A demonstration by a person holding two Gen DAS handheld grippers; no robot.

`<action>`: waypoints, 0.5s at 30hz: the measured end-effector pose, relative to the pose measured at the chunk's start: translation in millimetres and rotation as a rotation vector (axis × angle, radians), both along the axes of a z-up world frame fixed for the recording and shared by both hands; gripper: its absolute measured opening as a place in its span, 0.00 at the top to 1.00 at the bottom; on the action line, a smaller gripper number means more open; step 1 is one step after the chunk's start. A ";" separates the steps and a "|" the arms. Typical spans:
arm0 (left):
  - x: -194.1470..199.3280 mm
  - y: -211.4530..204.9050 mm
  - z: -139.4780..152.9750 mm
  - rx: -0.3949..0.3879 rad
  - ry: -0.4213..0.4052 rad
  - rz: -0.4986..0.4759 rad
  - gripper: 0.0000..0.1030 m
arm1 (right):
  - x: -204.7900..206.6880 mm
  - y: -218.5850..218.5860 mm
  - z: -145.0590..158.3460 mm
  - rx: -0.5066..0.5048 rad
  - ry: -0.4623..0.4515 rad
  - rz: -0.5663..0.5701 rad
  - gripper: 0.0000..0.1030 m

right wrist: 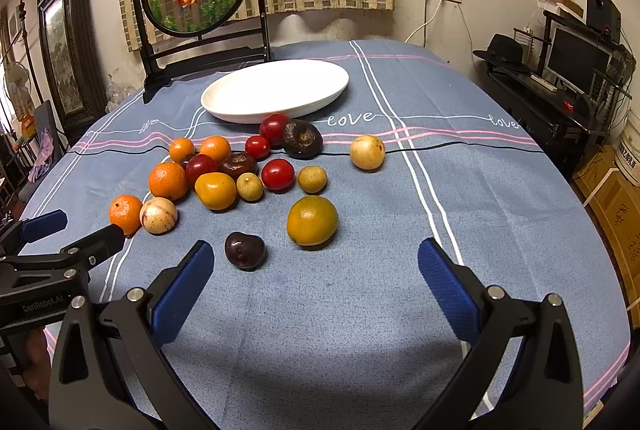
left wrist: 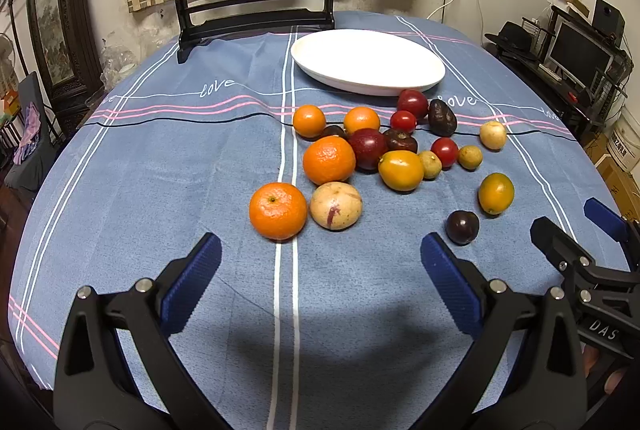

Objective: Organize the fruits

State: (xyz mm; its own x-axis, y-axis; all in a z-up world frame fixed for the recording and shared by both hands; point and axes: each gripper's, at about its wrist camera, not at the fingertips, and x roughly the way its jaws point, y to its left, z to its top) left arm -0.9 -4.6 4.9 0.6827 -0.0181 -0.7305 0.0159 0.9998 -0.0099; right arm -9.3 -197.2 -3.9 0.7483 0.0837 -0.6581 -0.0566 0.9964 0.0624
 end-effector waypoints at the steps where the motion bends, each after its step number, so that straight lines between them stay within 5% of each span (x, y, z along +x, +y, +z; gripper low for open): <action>1: 0.0 0.2 -0.2 -0.002 0.000 0.000 0.02 | 0.1 0.1 0.2 0.001 0.001 0.000 0.01; 15: 0.5 1.9 0.4 -0.003 0.002 0.001 0.02 | 0.1 0.1 -0.8 0.001 0.003 0.000 0.01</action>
